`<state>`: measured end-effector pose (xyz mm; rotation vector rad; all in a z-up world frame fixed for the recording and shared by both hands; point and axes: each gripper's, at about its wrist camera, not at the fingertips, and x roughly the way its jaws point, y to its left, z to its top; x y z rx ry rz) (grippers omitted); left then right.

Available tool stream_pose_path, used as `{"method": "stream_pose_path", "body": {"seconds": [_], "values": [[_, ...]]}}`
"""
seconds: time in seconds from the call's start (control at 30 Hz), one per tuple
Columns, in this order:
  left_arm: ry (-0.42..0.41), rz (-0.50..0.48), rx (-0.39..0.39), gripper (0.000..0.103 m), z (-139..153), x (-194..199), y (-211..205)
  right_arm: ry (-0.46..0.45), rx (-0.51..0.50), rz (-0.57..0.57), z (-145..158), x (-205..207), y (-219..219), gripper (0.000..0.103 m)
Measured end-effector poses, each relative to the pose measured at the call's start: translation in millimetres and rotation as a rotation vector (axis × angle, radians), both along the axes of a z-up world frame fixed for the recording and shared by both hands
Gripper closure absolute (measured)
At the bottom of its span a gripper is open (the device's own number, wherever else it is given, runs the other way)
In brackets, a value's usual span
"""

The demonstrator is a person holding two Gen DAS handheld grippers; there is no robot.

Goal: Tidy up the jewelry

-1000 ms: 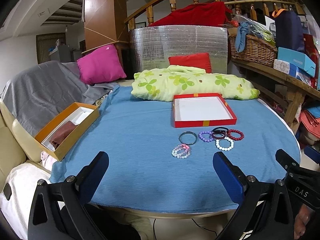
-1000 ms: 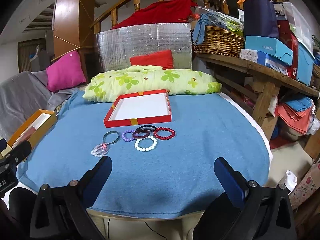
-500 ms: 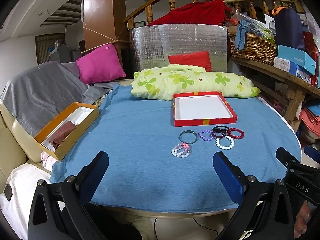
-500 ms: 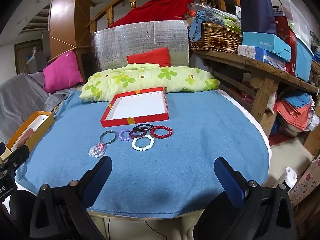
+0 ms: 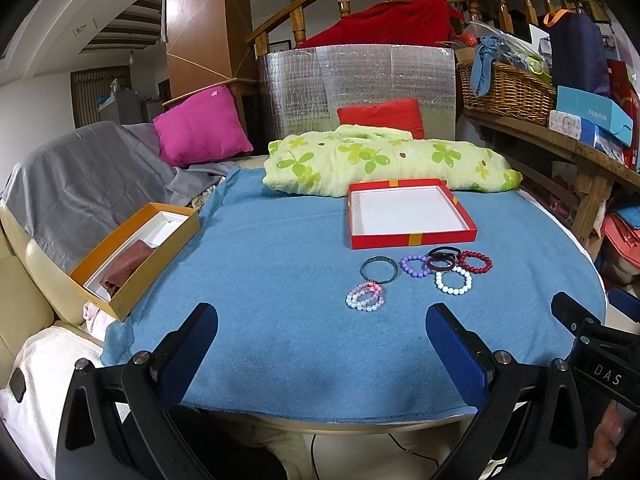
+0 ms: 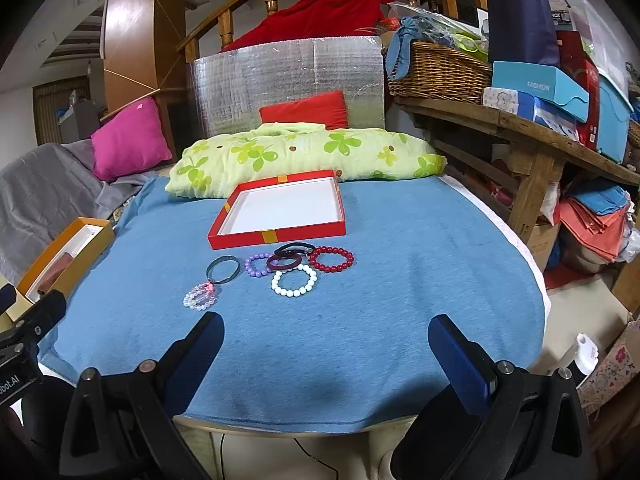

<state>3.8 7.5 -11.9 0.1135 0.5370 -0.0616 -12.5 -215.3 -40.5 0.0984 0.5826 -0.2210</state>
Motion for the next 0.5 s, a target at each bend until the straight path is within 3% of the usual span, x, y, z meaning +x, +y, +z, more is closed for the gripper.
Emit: {"method": "stream_pose_path", "body": {"seconds": [0.5], "values": [[0.006,-0.001,-0.002,0.000,-2.4,2.9,1.0,-0.004,-0.003,0.009,1.0,7.1,3.0,0.000]]}}
